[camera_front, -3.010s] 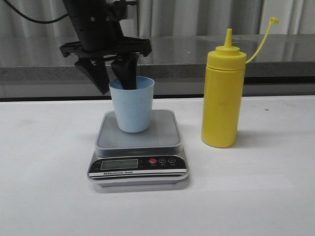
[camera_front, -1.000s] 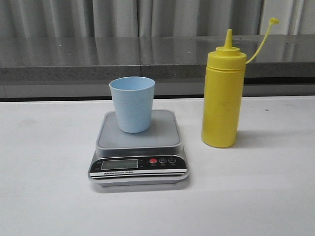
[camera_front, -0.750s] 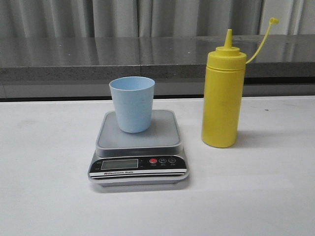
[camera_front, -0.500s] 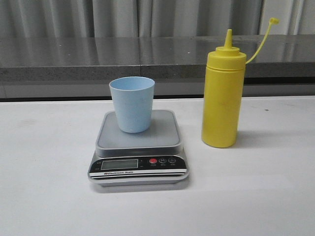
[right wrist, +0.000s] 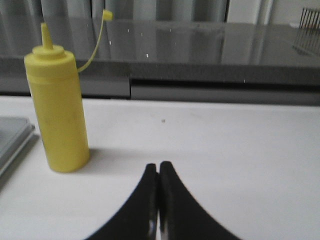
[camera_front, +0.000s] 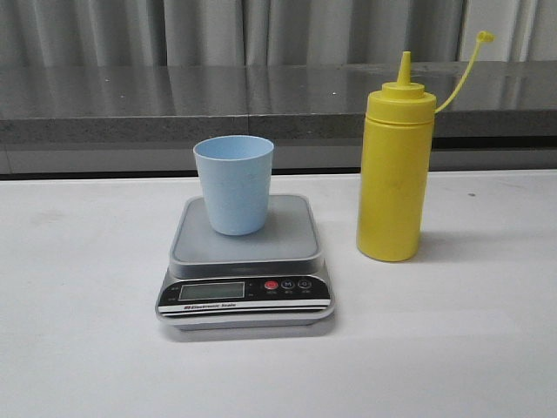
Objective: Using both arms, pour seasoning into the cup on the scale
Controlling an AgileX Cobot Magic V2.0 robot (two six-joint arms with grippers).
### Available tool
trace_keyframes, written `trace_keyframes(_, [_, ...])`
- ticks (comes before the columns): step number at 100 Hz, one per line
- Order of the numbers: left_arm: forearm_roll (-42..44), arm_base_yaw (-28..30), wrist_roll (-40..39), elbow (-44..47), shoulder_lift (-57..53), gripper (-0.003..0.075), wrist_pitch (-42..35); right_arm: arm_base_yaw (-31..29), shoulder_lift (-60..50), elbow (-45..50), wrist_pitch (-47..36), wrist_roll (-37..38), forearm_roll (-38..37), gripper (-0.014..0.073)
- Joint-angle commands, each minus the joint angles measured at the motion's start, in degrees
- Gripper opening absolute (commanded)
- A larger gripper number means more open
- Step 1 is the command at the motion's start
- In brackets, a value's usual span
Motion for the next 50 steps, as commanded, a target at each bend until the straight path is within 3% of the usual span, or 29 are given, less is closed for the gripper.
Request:
trace_keyframes(1, [0.0,0.1,-0.5,-1.5,0.4,-0.002,-4.8,-0.4,-1.1,-1.9,-9.6,-0.1,2.9,-0.0067])
trace_keyframes(23, [0.0,0.1,-0.5,-1.5,0.4,-0.002,-4.8,-0.4,4.9,-13.3,-1.9,-0.1,6.2,-0.0067])
trace_keyframes(40, [0.0,0.1,-0.5,-1.5,0.4,-0.002,-4.8,-0.4,17.0,-25.0,8.1,-0.2,6.2,-0.0067])
trace_keyframes(50, [0.0,0.1,-0.5,-1.5,0.4,-0.002,-4.8,-0.4,23.8,-29.6,10.0,-0.2,6.3,-0.0067])
